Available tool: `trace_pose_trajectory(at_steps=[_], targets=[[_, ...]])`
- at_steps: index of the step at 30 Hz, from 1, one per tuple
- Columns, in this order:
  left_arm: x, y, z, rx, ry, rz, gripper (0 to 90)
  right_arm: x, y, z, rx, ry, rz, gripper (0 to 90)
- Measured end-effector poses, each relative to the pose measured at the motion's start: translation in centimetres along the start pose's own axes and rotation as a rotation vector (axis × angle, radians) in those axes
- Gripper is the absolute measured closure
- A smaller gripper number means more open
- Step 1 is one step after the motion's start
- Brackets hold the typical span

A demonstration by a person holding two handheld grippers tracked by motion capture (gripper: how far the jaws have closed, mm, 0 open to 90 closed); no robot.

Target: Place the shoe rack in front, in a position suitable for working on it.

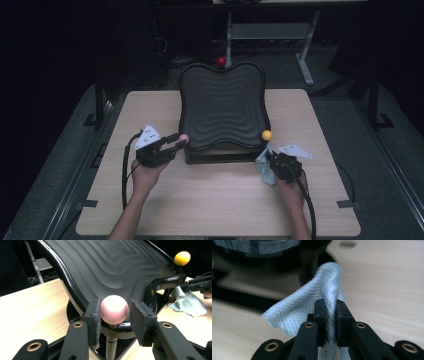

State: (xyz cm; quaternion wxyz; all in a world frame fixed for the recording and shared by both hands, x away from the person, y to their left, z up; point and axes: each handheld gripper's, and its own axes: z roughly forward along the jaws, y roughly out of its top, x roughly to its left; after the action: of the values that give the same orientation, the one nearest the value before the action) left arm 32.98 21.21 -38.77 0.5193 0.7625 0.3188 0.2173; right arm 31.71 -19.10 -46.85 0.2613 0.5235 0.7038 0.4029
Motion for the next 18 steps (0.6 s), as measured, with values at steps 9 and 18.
trace_pose_trajectory(at_steps=[9,18], targets=[[0.1,0.4,-0.7,-0.022,0.03,-0.004,51.9,-0.1,1.1,-0.9,-0.057,0.032,-0.004,81.6],[-0.3,1.0,-1.3,-0.055,0.031,0.006,49.2,0.2,0.8,-0.7,-0.042,0.059,-0.017,81.6]])
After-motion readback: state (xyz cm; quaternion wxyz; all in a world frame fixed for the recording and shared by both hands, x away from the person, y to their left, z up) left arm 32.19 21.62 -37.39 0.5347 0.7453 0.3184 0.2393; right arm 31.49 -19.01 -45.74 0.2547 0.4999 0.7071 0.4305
